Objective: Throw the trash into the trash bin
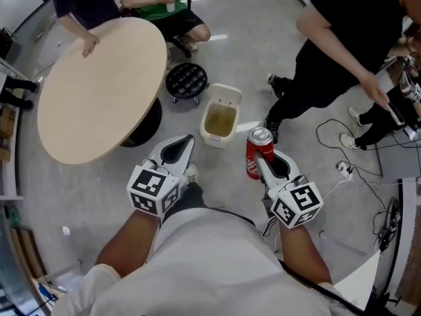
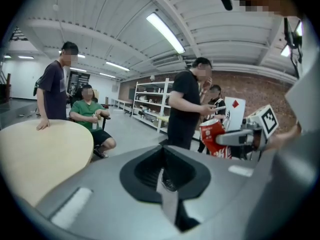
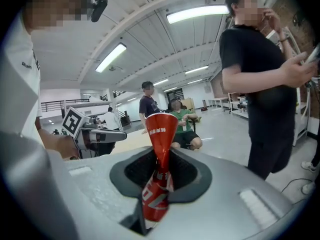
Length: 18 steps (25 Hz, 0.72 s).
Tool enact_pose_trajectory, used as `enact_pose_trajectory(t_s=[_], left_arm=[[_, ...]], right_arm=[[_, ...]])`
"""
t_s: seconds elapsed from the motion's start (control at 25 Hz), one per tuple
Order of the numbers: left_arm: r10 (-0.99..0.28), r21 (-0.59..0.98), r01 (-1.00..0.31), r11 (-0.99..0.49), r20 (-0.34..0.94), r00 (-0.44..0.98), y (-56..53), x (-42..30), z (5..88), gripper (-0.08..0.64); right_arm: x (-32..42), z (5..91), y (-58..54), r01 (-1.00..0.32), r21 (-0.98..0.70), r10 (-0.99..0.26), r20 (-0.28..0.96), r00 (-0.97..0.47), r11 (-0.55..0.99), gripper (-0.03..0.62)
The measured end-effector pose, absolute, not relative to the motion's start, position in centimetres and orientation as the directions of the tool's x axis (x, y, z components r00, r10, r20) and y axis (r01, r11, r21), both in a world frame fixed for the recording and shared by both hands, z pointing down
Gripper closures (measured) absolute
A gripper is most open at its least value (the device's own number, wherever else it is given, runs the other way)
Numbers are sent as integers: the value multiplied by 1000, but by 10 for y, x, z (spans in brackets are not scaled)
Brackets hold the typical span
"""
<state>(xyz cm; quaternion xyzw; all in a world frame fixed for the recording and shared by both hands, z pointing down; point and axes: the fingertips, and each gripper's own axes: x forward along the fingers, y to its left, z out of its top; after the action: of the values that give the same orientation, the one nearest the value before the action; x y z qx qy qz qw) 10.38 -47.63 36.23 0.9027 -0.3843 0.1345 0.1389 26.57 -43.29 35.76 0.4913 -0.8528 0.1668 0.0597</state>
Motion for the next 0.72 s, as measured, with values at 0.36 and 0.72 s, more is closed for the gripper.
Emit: enact_pose_trajectory(t_s=[0.36, 0.72], left_arm=[[-609, 150, -690, -708, 366, 704, -550, 88, 362, 554], [-506, 173, -611, -773, 414, 757, -603, 92, 392, 552]], right_arm=[[242, 355, -501, -880, -224, -829, 300, -472, 419, 518], [231, 387, -564, -912, -233, -824, 394, -407, 339, 520]])
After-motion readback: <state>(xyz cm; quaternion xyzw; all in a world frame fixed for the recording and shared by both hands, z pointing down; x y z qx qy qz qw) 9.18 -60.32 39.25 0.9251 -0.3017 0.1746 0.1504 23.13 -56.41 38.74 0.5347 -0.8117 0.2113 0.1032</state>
